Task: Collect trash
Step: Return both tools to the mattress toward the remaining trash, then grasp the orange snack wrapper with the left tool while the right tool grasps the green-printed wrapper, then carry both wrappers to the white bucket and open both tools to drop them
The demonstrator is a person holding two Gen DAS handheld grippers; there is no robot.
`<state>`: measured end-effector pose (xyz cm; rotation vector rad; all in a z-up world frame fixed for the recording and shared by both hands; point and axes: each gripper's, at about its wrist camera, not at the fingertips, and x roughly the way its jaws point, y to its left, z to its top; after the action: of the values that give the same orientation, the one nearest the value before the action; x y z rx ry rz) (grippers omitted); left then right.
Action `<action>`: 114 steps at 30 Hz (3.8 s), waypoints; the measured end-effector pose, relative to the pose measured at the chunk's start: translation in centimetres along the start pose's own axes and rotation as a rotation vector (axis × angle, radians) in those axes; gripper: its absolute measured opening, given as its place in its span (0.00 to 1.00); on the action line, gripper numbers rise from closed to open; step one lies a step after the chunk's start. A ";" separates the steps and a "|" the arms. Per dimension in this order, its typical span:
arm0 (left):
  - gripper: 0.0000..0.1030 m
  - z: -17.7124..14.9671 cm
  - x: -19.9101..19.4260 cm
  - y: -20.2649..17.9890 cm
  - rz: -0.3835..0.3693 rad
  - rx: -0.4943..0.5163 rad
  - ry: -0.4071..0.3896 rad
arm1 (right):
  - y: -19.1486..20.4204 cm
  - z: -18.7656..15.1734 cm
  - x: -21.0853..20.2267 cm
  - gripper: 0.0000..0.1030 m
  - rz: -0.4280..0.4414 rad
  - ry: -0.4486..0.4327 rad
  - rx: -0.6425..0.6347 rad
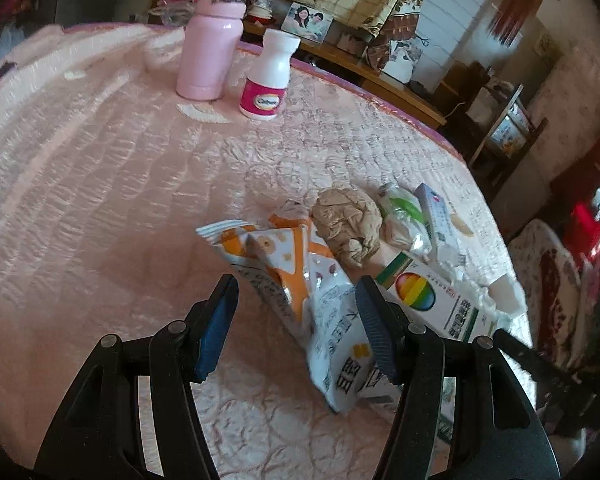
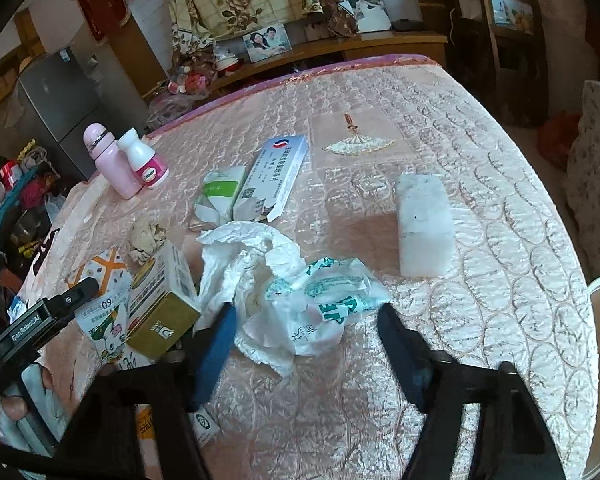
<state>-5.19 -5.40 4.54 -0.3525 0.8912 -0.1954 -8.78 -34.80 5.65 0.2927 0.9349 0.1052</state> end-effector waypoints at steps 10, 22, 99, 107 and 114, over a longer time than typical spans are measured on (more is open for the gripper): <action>0.10 0.3 -1.2 0.0 -0.070 0.004 -0.008 | -0.6 -0.7 -1.3 0.31 0.027 -0.024 0.018; 0.10 1.4 -6.2 -0.4 -0.061 0.058 -0.060 | -1.1 -2.6 -6.3 0.25 0.041 -0.077 -0.016; 0.49 -14.9 2.5 -36.5 -0.472 0.529 0.279 | -26.5 -10.9 -18.4 0.45 -0.294 -0.139 0.388; 0.49 -14.6 2.0 -35.3 -0.440 0.531 0.263 | -26.4 -11.2 -18.1 0.45 -0.272 -0.131 0.406; 0.49 -13.8 0.7 -33.2 -0.360 0.528 0.205 | -25.0 -10.9 -17.8 0.45 -0.267 -0.122 0.367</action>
<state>-16.33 -39.32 8.69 0.0059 0.9348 -0.7943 -28.99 -60.27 6.09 0.5039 0.8612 -0.3305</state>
